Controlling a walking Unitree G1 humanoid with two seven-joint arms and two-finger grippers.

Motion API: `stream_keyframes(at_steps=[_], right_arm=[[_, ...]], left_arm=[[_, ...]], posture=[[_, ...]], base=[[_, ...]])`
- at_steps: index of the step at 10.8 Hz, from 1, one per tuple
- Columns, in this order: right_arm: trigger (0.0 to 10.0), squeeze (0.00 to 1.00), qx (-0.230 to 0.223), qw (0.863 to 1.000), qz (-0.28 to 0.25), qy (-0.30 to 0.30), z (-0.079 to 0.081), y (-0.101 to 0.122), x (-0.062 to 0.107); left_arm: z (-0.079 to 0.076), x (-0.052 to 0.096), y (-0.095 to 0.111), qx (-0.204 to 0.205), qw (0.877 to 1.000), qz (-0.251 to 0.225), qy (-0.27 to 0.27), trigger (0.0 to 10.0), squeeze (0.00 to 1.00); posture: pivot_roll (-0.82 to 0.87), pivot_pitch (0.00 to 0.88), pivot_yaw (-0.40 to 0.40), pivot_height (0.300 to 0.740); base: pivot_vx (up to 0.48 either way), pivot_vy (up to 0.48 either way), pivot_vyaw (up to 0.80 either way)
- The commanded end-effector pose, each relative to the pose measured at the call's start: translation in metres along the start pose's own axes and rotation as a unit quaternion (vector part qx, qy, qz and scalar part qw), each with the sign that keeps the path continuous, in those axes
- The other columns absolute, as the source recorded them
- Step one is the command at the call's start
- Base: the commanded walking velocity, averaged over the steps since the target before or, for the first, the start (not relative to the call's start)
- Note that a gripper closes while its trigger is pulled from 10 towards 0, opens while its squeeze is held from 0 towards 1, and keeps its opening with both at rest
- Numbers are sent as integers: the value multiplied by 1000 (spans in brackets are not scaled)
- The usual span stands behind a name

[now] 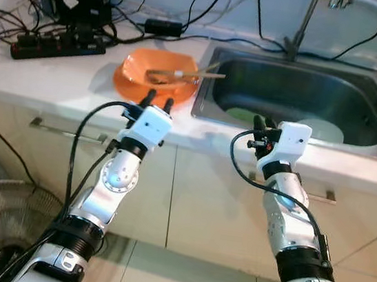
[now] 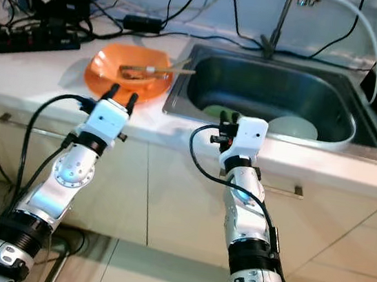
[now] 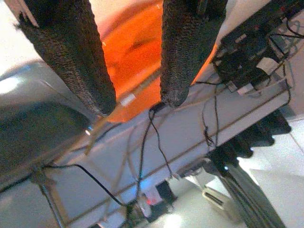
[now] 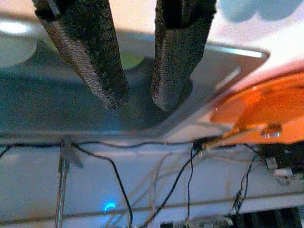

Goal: Kitchen organization

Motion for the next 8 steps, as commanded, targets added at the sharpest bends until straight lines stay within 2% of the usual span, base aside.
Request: stream_keyframes(at_steps=[1, 3, 8], right_arm=[[10000, 0, 9, 1000, -11, -1, 0, 3, 0], [10000, 0, 9, 999, -32, -3, 1, 11, -2], [10000, 0, 13, 1000, -28, -2, 3, 5, -1]], left_arm=[[3, 1, -1, 4, 1000, -2, 11, 10000, 0], [6, 0, 4, 10, 1000, -16, 19, 10000, 0], [5, 0, 5, 10, 1000, -23, 18, 10000, 0]], posture=[[164, 0, 31, 740], [166, 0, 32, 740], [167, 0, 31, 740]], base=[[259, 0, 0], [270, 0, 0], [281, 0, 0]])
Point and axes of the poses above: a point about 5 cm out from each wrist's last joint towards the gripper, its own x axis pointing back from the gripper into the wrist, its own y axis along the axis of the wrist's last joint, z = x × y, the point moved 5 cm from there along -x, pointing out of the wrist towards the gripper, and after that the axes turned 1 degree about -x, right-handed, at the moved point
